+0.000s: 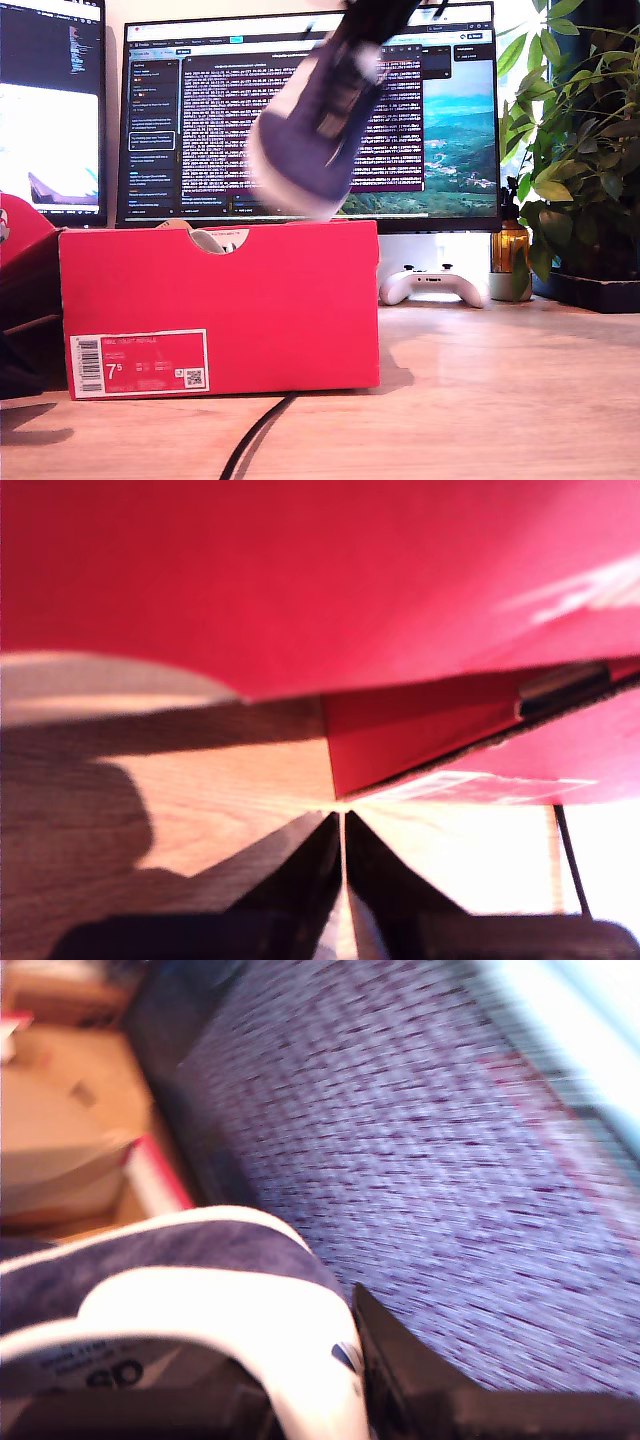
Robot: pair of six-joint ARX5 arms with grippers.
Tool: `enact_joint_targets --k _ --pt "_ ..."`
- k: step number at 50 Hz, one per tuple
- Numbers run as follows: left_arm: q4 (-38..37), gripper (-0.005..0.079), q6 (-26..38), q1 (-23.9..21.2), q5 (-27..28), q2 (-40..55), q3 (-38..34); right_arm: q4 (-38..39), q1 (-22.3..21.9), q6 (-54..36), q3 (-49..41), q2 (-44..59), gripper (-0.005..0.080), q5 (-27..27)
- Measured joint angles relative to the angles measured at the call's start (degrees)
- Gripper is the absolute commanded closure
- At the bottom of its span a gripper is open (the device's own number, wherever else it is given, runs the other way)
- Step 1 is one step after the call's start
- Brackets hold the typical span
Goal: Pack the blue shoes by picking the first shoe and placing it inside the red shoebox, left side, then picking and rotating the second shoe and placing it in the shoebox
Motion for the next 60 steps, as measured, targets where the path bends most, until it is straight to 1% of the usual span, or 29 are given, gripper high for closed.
enact_joint_targets --k 13,30,51,57,60 --pt "0.00 0.0764 0.00 0.00 -0.63 0.00 0.00 -0.76 0.98 -1.40 0.00 2.82 0.0762 1.49" --pt "0.13 0.0764 0.00 0.00 -0.66 0.02 0.00 -7.96 0.98 -1.40 0.00 8.90 0.0762 1.90" --pt "0.33 0.0764 0.00 0.00 -0.66 0.02 0.00 -8.02 1.01 -1.36 0.79 12.41 0.0757 2.16" --pt "0.39 0.0764 0.00 0.00 -0.63 0.02 0.00 -5.86 1.36 -1.38 0.87 14.93 0.0748 2.32" --pt "0.46 0.0764 0.00 0.00 -0.63 0.02 0.00 -5.31 1.33 -1.40 0.90 15.74 0.0731 2.32"
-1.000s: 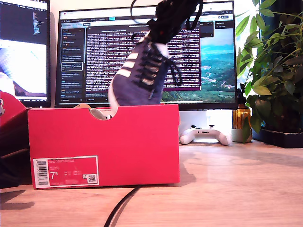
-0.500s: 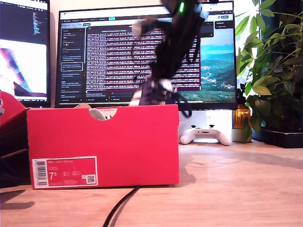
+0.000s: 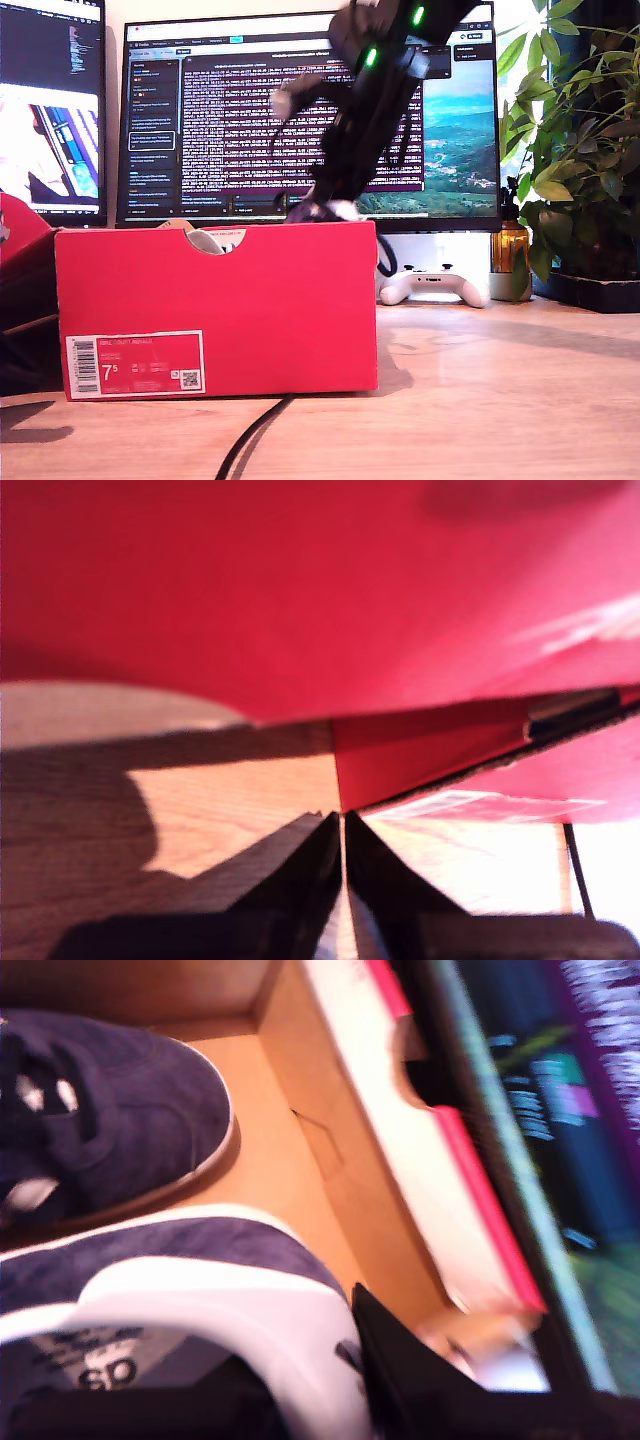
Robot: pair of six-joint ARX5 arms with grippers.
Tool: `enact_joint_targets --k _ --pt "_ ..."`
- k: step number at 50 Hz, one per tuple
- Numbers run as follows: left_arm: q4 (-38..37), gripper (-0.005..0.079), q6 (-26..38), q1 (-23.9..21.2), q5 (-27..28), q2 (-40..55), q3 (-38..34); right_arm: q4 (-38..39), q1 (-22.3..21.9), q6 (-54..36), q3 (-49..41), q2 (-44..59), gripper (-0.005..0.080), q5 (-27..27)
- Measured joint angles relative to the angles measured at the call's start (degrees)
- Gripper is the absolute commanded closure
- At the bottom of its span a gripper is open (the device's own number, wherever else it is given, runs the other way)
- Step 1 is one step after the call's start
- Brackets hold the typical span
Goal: Pack the blue shoes by picking the first shoe and placing it inside the red shoebox, left side, then picking and rotating the second shoe and placing it in the shoebox
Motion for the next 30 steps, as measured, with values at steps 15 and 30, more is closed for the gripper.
enact_joint_targets --k 15,30 --pt "0.00 0.0764 0.00 0.00 0.00 0.00 0.00 1.20 0.39 0.26 0.50 1.64 0.0500 -0.66" --pt "0.02 0.0764 0.00 0.00 0.00 0.00 0.00 3.93 1.95 0.44 0.50 2.82 0.0498 2.23"
